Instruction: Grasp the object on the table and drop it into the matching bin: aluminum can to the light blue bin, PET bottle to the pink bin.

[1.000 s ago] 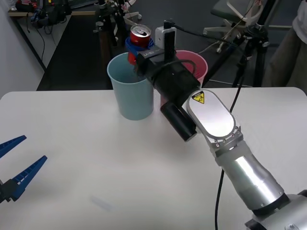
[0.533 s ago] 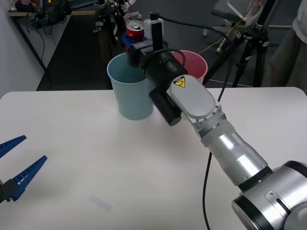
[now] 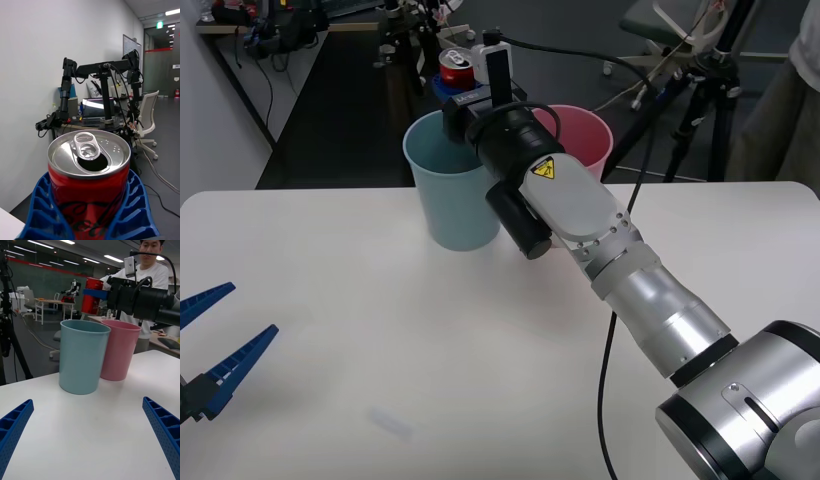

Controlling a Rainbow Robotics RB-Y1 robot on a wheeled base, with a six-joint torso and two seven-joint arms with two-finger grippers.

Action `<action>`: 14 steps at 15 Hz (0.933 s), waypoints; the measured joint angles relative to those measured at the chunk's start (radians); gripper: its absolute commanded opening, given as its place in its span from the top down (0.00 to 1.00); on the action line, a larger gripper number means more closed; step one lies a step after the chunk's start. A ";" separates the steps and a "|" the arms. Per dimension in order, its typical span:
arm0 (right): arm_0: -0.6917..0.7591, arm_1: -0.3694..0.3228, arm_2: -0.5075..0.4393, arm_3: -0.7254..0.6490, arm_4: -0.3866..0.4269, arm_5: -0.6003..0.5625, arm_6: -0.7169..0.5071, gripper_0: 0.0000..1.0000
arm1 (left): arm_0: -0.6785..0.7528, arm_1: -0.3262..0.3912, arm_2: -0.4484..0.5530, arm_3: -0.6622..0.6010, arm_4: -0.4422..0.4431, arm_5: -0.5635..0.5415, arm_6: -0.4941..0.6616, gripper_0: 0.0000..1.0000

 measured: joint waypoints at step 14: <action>0.000 0.001 0.003 -0.001 -0.014 -0.005 0.000 0.00 | 0.000 0.000 0.000 0.000 0.000 0.000 0.000 0.00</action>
